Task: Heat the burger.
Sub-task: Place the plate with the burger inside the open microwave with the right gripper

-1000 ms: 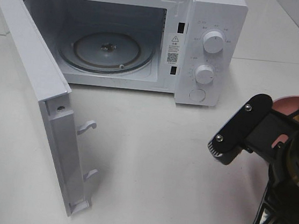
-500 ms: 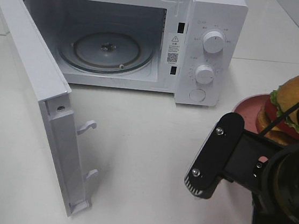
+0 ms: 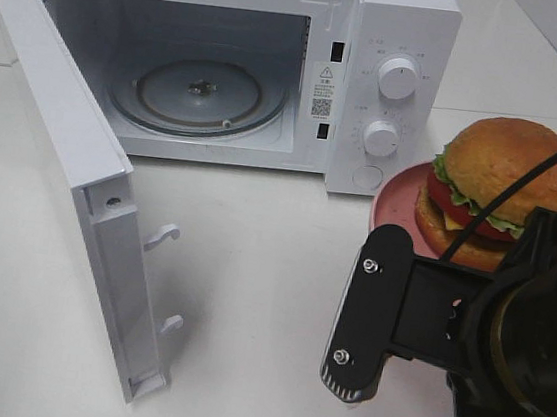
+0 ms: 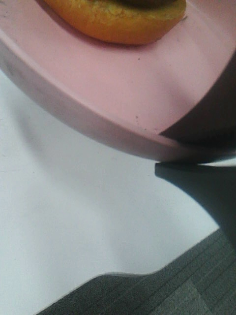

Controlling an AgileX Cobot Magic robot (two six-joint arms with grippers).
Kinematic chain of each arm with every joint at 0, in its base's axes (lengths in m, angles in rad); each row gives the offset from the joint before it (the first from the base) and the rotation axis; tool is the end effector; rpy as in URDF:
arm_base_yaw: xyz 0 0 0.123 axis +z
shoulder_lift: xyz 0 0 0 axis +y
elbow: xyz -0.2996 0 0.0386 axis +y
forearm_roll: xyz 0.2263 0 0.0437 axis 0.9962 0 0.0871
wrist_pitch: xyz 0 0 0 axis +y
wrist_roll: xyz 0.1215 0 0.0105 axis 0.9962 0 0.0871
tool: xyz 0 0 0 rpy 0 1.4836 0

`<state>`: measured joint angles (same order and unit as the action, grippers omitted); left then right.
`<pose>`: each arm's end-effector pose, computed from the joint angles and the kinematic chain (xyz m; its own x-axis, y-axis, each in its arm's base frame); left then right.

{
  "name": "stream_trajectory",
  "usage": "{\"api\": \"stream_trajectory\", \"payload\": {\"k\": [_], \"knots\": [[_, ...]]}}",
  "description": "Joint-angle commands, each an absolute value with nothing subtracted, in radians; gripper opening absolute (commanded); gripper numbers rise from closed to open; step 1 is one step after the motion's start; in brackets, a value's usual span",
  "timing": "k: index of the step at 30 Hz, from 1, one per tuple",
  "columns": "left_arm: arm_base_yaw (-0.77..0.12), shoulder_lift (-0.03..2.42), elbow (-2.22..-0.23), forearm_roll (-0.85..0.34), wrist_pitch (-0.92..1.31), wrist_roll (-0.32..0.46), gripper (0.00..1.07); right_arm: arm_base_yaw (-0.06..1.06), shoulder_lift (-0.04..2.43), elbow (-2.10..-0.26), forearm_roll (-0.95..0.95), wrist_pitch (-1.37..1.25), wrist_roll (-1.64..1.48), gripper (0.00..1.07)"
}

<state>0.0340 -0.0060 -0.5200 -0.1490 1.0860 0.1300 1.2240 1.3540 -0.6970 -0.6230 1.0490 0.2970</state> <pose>-0.0177 -0.0166 0.2566 -0.4452 0.0445 -0.8943 0.1104 0.9939 -0.0055 0.1205 0.1520 0.2152 -0.3015 -0.9532 -0.0225 -0.8184 0.2708 -0.5069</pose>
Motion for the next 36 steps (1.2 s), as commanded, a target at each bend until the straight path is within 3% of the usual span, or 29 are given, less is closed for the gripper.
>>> {"api": "stream_trajectory", "payload": {"k": [1, 27, 36], "knots": [[0.03, -0.024, -0.518, -0.15, 1.072, 0.129, 0.96, 1.225, 1.349, -0.695, -0.726, 1.04, 0.242, 0.0], [0.03, -0.024, -0.518, -0.15, 1.072, 0.129, 0.96, 1.221, 1.349, -0.695, -0.773, 0.832, -0.04, 0.0], [0.03, -0.024, -0.518, -0.15, 1.072, 0.129, 0.96, 1.174, 1.349, -0.695, -0.773, 0.785, -0.188, 0.0]]}}
